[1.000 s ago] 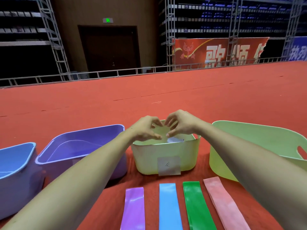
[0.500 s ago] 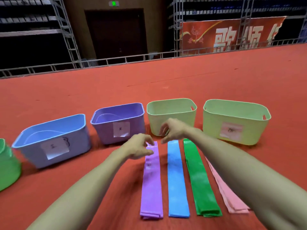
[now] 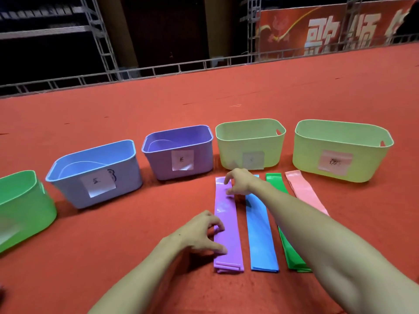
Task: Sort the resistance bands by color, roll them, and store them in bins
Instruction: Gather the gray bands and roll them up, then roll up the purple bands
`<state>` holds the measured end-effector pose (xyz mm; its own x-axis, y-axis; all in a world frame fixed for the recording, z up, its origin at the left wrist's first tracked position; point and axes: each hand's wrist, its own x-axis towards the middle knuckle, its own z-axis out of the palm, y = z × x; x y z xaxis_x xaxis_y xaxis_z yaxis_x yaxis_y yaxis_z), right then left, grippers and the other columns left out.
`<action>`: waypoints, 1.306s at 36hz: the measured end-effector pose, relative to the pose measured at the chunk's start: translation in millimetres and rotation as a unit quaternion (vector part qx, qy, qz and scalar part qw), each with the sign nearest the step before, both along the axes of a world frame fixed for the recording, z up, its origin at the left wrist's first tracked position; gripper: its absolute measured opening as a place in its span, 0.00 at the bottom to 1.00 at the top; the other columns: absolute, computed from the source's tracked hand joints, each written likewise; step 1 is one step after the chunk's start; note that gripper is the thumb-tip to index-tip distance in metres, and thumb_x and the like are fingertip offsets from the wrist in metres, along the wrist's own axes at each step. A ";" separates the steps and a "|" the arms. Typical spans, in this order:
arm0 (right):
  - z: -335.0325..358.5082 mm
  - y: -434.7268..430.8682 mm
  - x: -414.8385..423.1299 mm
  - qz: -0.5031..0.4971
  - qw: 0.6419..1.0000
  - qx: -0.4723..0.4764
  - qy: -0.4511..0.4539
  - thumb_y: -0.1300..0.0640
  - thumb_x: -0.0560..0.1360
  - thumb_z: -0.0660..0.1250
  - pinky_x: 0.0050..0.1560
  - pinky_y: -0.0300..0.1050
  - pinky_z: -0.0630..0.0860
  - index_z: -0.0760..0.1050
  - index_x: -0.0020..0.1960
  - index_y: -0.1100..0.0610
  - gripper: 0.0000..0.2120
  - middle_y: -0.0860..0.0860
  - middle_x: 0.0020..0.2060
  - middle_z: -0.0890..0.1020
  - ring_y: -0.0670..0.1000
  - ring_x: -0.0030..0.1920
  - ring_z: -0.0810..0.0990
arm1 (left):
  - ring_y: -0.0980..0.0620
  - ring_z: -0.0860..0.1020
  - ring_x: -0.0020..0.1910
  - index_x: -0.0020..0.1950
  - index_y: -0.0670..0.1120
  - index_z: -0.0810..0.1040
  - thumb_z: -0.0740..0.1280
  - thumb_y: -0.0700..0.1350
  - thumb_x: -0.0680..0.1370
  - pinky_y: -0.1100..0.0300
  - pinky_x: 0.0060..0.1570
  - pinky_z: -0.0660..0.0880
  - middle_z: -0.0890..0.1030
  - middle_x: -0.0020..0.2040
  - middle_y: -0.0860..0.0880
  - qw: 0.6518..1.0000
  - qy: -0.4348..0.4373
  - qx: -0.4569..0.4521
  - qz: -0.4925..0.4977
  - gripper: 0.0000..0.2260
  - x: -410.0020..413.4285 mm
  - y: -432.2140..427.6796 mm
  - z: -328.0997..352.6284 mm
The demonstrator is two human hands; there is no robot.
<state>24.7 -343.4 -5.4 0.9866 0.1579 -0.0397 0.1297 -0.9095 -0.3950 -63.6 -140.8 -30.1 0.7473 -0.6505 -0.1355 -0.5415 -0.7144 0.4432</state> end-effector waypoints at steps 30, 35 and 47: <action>-9.1 7.3 29.6 -0.054 0.997 0.059 -0.004 0.65 0.67 0.74 0.35 0.33 0.68 0.84 0.43 0.57 0.07 0.51 0.35 0.81 0.48 0.36 0.77 | 0.47 0.64 0.63 0.69 0.52 0.68 0.77 0.58 0.66 0.60 0.63 0.63 0.65 0.64 0.47 0.998 0.012 0.039 0.054 0.35 -29.5 -3.9 -6.5; 6.1 6.5 22.4 -0.068 0.994 0.078 -0.027 0.66 0.66 0.75 0.32 0.32 0.68 0.84 0.43 0.57 0.07 0.52 0.35 0.82 0.44 0.31 0.75 | 0.47 0.62 0.66 0.72 0.52 0.65 0.75 0.56 0.69 0.63 0.63 0.59 0.64 0.68 0.48 0.998 0.013 0.012 0.063 0.36 -36.6 -0.3 -11.7; 76.3 10.0 -12.2 -0.044 0.977 0.134 -0.161 0.66 0.66 0.75 0.31 0.28 0.65 0.85 0.42 0.58 0.07 0.51 0.33 0.82 0.40 0.29 0.72 | 0.52 0.71 0.63 0.68 0.54 0.68 0.75 0.45 0.70 0.60 0.63 0.68 0.73 0.67 0.54 0.983 0.063 -0.132 0.115 0.30 -57.6 -1.2 -14.4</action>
